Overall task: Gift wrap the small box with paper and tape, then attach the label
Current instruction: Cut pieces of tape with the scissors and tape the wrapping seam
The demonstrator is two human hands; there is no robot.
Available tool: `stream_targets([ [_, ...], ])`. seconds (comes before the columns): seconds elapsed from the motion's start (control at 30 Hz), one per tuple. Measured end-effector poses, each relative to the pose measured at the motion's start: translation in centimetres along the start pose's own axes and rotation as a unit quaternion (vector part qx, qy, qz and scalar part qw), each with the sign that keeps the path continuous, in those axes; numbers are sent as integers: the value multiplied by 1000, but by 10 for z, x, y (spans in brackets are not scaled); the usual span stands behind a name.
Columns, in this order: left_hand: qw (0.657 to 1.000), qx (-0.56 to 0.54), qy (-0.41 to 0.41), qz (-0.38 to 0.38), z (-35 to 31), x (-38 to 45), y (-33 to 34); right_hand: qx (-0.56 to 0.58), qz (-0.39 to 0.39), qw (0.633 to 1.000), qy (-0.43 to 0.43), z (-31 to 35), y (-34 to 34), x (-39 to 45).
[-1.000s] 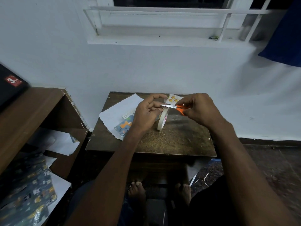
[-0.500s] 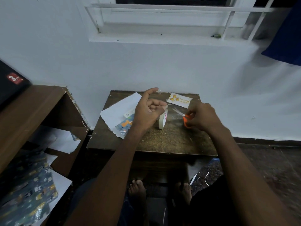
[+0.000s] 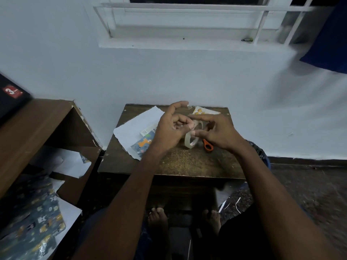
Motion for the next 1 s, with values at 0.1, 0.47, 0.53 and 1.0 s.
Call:
stream_targets([
  [0.1,1000,-2,8,-14,0,-1,0,-8,-7,1000,-8,2,1,-3],
  [0.47,990,-124,-31,-62,11,-6,12,99,-68,993,21,-3,-21,-12],
  [0.53,987,-134,-50,-74,12,-7,15,101,-83,991,13,-3,-25,-13],
  [1.0,983,118,-2,-141,-5,-7,-12,-137,0,987,82,-36,-23,-19],
])
Point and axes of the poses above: each hand's wrist, its own x-axis towards the middle knuckle, its own y-axis out of the palm, z = x × y, the point moved 9 cm from there along x, towards the middle knuckle, and after that the axes turned 14 degrees about -y, right-handed, at the moved point
